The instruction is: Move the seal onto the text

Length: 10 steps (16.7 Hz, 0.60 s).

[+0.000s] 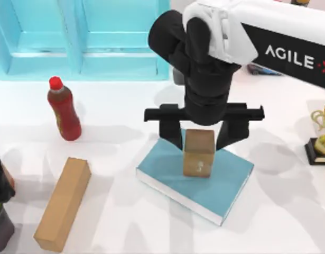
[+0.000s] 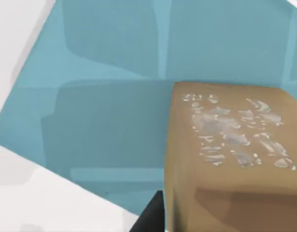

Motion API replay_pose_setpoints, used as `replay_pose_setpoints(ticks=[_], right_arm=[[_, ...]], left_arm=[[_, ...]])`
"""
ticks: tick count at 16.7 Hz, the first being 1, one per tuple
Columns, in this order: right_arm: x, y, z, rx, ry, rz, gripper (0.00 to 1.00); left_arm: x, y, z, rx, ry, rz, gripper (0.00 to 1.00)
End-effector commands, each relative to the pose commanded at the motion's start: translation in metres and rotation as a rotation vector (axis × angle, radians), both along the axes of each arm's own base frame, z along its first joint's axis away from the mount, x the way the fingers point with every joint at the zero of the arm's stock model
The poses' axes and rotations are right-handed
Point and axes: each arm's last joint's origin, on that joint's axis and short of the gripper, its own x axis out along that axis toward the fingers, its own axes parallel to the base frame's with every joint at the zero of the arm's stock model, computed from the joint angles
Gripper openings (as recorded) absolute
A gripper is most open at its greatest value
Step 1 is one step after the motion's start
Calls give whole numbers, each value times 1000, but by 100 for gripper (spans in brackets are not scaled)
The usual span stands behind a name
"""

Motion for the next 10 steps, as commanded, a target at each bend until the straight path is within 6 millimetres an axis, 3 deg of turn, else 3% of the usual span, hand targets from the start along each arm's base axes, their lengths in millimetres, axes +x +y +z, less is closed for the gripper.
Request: replay_pose_setpoints(ticks=[2, 3, 10], right_arm=[[0, 0, 0, 0, 0, 0, 98], [0, 0, 0, 0, 0, 0, 100], [0, 0, 0, 0, 0, 0, 100]], left_arm=[[0, 0, 0, 0, 0, 0, 100], [0, 0, 0, 0, 0, 0, 100], [0, 0, 0, 0, 0, 0, 100]])
